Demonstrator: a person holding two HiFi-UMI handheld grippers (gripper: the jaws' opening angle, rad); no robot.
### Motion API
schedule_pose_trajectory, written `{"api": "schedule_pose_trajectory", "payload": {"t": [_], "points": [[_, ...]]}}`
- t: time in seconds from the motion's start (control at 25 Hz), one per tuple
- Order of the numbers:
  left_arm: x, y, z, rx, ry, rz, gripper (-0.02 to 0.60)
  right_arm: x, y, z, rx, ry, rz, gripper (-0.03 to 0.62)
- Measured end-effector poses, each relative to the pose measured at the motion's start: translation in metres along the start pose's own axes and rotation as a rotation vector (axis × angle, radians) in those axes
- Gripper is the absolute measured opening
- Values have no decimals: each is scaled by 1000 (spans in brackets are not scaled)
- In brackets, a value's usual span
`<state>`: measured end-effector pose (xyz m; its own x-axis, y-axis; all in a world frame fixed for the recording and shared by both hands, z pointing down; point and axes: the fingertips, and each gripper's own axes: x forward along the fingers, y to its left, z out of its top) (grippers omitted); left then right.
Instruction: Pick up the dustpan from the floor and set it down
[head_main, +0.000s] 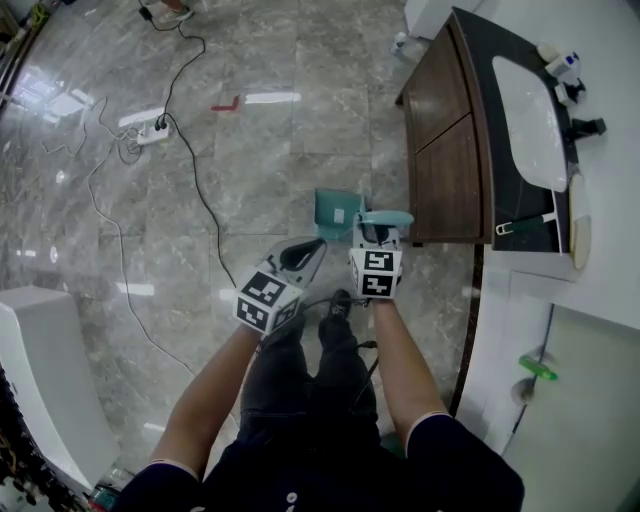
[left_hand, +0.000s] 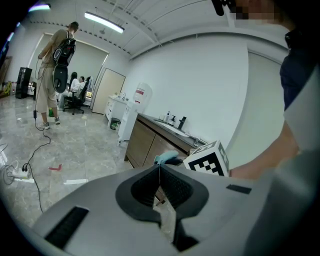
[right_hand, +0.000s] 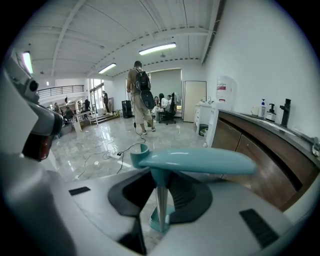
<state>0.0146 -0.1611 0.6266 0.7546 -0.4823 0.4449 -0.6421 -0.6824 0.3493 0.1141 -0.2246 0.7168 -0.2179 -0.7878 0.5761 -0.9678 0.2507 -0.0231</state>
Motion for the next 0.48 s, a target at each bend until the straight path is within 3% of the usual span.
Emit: {"api": "schedule_pose_trajectory", "payload": {"t": [0.24,0.48], "points": [[-16,-19,21,-3,-43,9,14,-44,23,34,-12,-30,108,95],[-50,-38,67,8,-142,27,14,-101,40,94,-58,-106,171,95]]}}
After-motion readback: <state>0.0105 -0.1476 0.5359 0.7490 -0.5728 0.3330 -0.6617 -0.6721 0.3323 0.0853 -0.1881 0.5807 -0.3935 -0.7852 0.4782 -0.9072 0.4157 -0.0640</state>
